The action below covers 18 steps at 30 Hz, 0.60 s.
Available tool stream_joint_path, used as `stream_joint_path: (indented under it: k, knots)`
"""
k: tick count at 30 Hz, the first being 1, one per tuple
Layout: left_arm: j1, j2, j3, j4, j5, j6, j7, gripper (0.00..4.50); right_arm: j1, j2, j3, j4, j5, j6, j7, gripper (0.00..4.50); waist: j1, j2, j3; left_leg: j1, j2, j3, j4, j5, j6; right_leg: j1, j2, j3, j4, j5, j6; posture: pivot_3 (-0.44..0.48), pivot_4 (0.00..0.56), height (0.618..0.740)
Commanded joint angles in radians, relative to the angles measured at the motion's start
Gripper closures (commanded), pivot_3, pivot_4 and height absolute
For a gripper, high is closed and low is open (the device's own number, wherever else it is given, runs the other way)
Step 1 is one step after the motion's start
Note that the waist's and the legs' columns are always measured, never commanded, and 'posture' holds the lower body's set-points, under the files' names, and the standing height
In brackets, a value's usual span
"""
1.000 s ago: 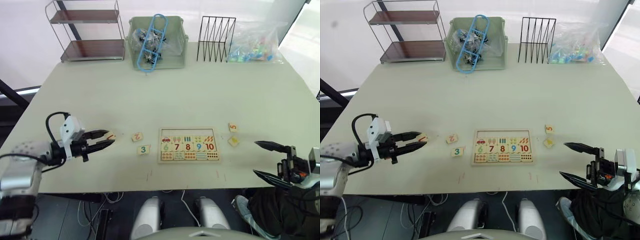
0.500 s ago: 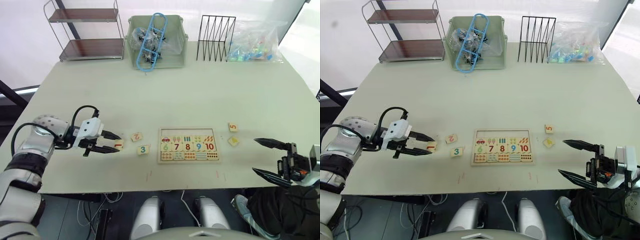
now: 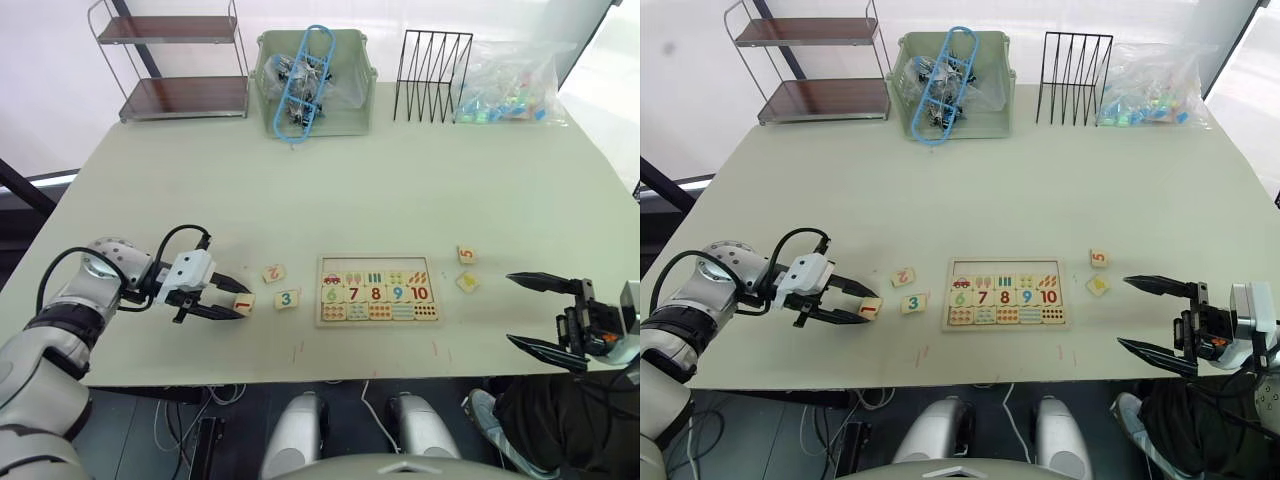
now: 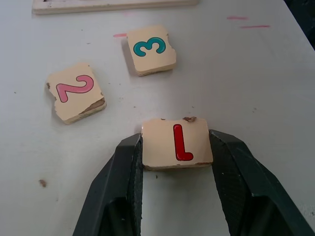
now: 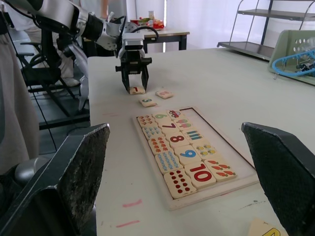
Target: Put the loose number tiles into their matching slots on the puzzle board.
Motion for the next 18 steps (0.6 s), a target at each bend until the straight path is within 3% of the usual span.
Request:
stream_joint_path:
  k: [1,4,5,14,18]
  knots:
    - [-0.021,0.017,-0.01,0.032,-0.012,-0.035,-0.032,1.6,-0.003,-0.013,-0.021,-0.029,0.025,0.004,0.011,0.0,0.0,0.0,0.0,0.0,0.0,0.0,0.0,0.0,0.0,0.0,0.0,0.0,0.0,0.0,0.0,0.0,0.15,0.74]
    - [-0.026,0.02,-0.008,0.048,-0.018,-0.044,-0.032,0.2,0.0,-0.01,-0.021,-0.022,0.024,0.001,0.017,0.0,0.0,0.0,0.0,0.0,0.0,0.0,0.0,0.0,0.0,0.0,0.0,0.0,0.0,0.0,0.0,0.0,0.15,0.74]
    - [-0.027,0.022,-0.006,0.051,-0.021,-0.044,-0.032,0.02,-0.001,-0.009,-0.02,-0.017,0.023,-0.001,0.02,0.0,0.0,0.0,0.0,0.0,0.0,0.0,0.0,0.0,0.0,0.0,0.0,0.0,0.0,0.0,0.0,0.0,0.15,0.74]
    - [0.017,0.083,0.094,-0.04,-0.147,0.05,-0.032,0.02,-0.003,0.004,-0.008,-0.017,0.016,-0.004,0.021,0.0,-0.001,0.0,0.0,0.0,0.0,-0.001,0.0,0.0,0.0,0.0,0.0,-0.001,0.0,0.0,0.0,0.0,0.15,0.74]
    - [0.112,0.125,0.25,-0.153,-0.205,0.1,-0.032,0.02,-0.001,0.005,-0.007,-0.03,0.018,0.0,0.013,0.0,-0.003,0.0,0.001,0.0,0.001,-0.001,0.0,0.0,0.0,0.0,0.0,-0.001,0.001,0.0,0.0,0.0,0.15,0.74]
